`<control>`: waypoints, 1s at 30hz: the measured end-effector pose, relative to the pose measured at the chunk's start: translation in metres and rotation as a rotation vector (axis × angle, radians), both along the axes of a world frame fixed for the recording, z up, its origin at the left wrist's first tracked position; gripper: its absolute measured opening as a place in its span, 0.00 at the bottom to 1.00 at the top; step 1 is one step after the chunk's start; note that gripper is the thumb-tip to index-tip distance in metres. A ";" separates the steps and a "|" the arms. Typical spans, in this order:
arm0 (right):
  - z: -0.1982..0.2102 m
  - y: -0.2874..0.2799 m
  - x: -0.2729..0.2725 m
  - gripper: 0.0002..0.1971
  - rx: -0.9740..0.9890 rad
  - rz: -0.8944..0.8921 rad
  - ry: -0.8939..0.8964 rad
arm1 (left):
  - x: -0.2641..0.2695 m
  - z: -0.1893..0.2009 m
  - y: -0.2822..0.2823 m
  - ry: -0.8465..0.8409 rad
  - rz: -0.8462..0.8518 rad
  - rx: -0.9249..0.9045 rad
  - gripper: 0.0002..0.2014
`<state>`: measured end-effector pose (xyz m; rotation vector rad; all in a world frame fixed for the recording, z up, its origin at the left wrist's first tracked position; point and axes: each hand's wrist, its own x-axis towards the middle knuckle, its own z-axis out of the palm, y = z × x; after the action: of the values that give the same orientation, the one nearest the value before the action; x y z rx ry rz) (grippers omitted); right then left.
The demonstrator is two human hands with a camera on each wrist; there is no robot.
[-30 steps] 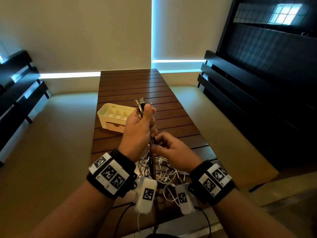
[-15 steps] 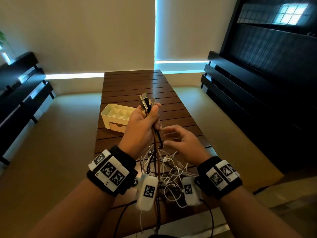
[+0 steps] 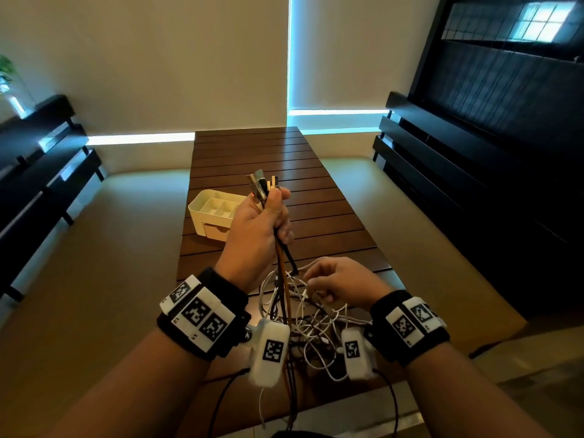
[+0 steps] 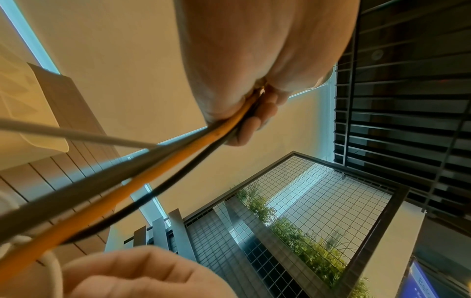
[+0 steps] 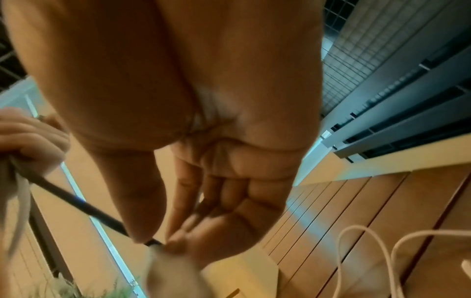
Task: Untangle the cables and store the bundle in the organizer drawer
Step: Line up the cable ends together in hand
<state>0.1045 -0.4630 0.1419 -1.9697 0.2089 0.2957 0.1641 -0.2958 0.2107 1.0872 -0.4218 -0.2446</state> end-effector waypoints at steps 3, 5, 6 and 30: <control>0.006 0.002 -0.001 0.08 0.272 -0.025 -0.033 | 0.000 0.001 0.001 0.002 -0.002 -0.007 0.11; 0.009 0.002 -0.001 0.10 0.398 -0.029 -0.051 | -0.001 0.001 0.002 0.009 -0.002 -0.013 0.12; 0.009 0.002 0.000 0.12 0.420 -0.029 -0.060 | -0.001 0.002 0.002 0.012 -0.004 -0.017 0.11; -0.053 0.018 0.006 0.14 -0.028 -0.078 -0.027 | 0.001 0.017 0.012 0.079 -0.049 -0.122 0.13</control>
<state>0.1104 -0.4450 0.0886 -1.9869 0.2735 0.2163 0.1647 -0.2835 0.2281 0.9452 -0.3875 -0.3002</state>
